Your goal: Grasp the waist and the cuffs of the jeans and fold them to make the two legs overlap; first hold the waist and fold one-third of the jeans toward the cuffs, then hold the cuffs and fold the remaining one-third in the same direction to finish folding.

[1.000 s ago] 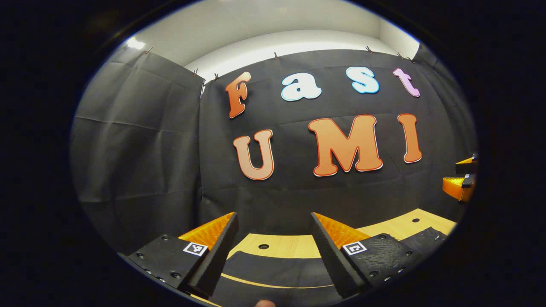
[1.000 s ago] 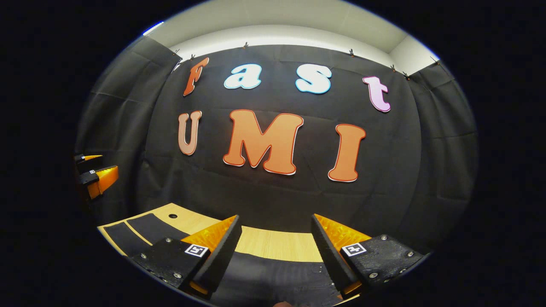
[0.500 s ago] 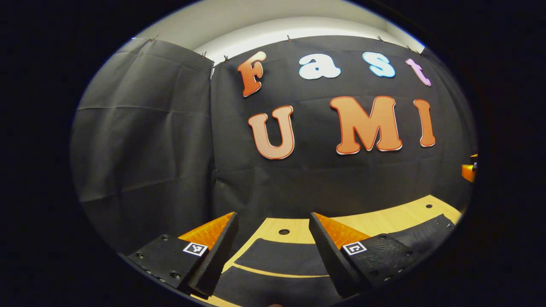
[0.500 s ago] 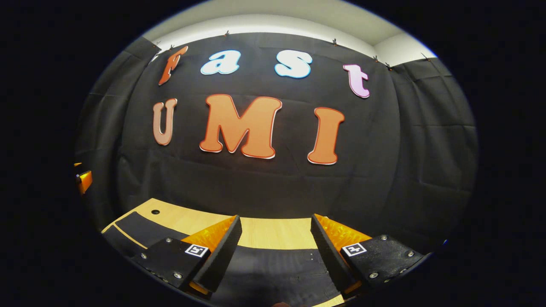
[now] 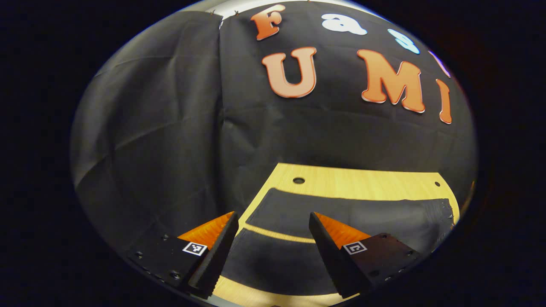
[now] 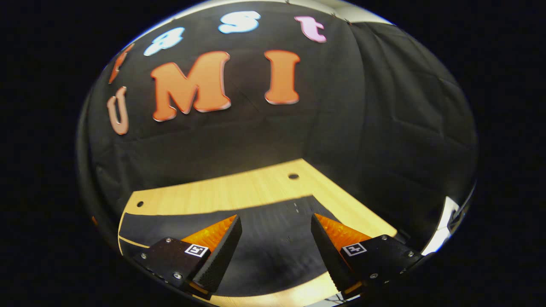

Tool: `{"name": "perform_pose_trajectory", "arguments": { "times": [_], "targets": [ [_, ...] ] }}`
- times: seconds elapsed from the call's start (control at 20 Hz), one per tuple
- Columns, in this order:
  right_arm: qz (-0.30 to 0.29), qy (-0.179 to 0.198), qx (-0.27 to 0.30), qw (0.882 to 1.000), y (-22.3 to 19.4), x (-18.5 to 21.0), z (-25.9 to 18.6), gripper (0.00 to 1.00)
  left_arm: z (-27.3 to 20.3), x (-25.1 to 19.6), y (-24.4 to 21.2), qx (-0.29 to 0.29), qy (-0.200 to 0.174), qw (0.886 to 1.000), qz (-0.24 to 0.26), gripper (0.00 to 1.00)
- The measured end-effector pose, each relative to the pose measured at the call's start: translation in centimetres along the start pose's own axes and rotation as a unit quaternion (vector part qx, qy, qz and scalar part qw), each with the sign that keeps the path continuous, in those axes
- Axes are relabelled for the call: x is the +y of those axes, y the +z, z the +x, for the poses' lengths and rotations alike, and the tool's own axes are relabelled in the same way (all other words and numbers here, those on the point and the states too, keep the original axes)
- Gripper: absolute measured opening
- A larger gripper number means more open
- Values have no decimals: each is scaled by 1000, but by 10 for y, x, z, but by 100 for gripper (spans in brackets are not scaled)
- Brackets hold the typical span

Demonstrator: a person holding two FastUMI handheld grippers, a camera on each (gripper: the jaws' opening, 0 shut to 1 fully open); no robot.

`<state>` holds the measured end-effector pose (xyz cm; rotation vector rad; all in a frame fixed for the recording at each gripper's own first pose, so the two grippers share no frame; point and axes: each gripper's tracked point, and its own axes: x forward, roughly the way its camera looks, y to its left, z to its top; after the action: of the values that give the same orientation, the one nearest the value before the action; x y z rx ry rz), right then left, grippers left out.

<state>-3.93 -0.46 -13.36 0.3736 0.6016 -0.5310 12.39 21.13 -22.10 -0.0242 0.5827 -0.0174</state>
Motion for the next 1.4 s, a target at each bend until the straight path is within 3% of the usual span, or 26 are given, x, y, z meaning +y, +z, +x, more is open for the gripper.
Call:
{"name": "perform_pose_trajectory", "arguments": {
  "times": [0.1,0.15,0.2,0.3,0.55,0.7,0.85,1.05,1.25,1.4],
  "targets": [
    [28,5,65,997,-30,-8,19,94,11,4,-31,52,10,998,-17,99],
    [45,5,89,995,-41,-14,26,99,15,7,-45,79,16,996,-26,100],
    [65,4,110,992,-52,-22,35,95,17,11,-59,103,23,994,-37,100],
    [92,-1,146,985,-70,-36,52,98,20,18,-85,161,35,985,-60,100],
    [110,-38,221,968,-111,-80,82,98,37,33,-145,279,77,948,-134,100],
    [150,-56,255,954,-128,-99,92,98,36,35,-163,332,104,923,-164,100],
    [191,-83,284,936,-143,-124,99,98,33,39,-181,368,121,901,-196,99],
    [217,-114,298,922,-155,-151,109,98,33,39,-189,394,130,882,-225,100],
    [247,-135,325,903,-171,-162,117,98,26,40,-200,425,135,851,-278,99],
    [280,-129,345,886,-183,-153,123,98,30,39,-216,439,139,831,-313,99]
  ]
}}
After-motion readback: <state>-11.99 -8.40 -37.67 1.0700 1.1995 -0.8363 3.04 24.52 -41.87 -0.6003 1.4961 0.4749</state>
